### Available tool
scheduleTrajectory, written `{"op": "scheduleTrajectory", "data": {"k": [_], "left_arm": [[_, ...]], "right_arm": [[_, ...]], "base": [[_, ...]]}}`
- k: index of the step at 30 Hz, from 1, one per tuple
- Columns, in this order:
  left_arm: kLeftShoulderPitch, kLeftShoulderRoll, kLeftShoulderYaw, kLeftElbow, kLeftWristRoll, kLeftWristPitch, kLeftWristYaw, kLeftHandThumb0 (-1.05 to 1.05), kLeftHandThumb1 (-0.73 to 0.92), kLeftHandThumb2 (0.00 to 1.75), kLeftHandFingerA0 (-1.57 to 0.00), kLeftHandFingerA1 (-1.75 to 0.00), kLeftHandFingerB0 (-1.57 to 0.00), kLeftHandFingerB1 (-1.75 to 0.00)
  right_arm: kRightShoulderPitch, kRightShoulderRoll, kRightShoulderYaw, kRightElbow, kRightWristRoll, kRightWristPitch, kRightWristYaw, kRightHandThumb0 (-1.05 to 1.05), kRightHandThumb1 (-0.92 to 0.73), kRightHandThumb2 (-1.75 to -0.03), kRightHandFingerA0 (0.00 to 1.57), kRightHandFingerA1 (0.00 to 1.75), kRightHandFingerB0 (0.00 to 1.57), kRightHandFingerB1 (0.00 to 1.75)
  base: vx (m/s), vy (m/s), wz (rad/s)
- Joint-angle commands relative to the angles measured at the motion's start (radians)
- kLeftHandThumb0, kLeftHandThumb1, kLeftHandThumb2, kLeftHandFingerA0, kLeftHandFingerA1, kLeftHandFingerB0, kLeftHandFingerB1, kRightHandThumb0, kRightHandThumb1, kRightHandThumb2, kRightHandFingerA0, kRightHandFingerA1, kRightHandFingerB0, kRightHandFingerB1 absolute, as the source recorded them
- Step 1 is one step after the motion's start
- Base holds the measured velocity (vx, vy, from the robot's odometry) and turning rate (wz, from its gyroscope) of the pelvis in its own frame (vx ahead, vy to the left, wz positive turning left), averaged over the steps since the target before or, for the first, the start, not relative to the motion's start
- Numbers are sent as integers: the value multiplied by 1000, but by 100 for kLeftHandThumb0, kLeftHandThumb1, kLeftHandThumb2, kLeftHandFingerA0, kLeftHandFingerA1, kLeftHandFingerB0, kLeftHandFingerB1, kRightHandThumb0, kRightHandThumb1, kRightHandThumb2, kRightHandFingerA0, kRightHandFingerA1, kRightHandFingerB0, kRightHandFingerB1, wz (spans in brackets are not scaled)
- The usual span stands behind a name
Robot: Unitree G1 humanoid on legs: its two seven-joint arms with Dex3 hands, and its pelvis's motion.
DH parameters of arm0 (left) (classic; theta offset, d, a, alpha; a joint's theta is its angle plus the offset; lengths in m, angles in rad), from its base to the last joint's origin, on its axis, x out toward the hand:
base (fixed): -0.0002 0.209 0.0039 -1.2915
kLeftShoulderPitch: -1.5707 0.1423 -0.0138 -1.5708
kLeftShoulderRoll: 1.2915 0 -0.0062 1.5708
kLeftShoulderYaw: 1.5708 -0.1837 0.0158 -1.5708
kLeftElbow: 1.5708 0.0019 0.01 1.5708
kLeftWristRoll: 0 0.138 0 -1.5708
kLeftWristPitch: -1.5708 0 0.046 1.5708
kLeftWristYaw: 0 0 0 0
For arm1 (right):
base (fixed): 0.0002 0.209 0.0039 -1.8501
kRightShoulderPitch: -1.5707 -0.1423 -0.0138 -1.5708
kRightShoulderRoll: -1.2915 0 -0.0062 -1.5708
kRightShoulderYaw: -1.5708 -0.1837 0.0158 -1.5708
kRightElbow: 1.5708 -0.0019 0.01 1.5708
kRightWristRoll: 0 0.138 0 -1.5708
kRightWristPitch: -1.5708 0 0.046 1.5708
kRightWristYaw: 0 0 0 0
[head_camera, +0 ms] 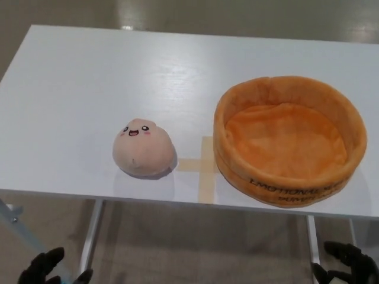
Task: Use the left hand to pick up the pink round toy on the left and place it inside the orange plate on the desk.
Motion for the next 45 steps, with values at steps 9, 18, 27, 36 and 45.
{"op": "scheduleTrajectory", "data": {"k": [9,18,27,36,45], "left_arm": [[8,13,-22,45,23,-113,24,-22,52,56,-18,-34,-25,-30],[87,101,-289,-120,143,-246,-263,-23,38,91,-11,-53,-11,-51],[242,266,-428,-526,81,-268,-577,-51,54,57,-28,-33,-28,-30],[416,465,-490,-971,31,-239,-665,-52,60,59,-32,-33,-31,-31],[504,578,-469,-1282,-208,-228,-756,-48,43,81,-34,-52,-24,-45]], "right_arm": [[6,-1,-2,35,3,-81,-46,-42,-65,-58,29,54,31,41],[8,-1,-3,39,7,-87,-44,-42,-64,-57,28,54,32,41],[2,-2,-1,39,0,-84,-50,-42,-64,-57,28,54,32,41],[-1,-6,-10,39,9,-80,-39,-43,-64,-57,28,53,33,40],[-10,-2,-21,42,20,-66,-21,-40,-64,-60,34,53,32,40]], "base": [[0,0,0],[0,0,0],[0,0,0],[0,0,0],[0,0,0]]}}
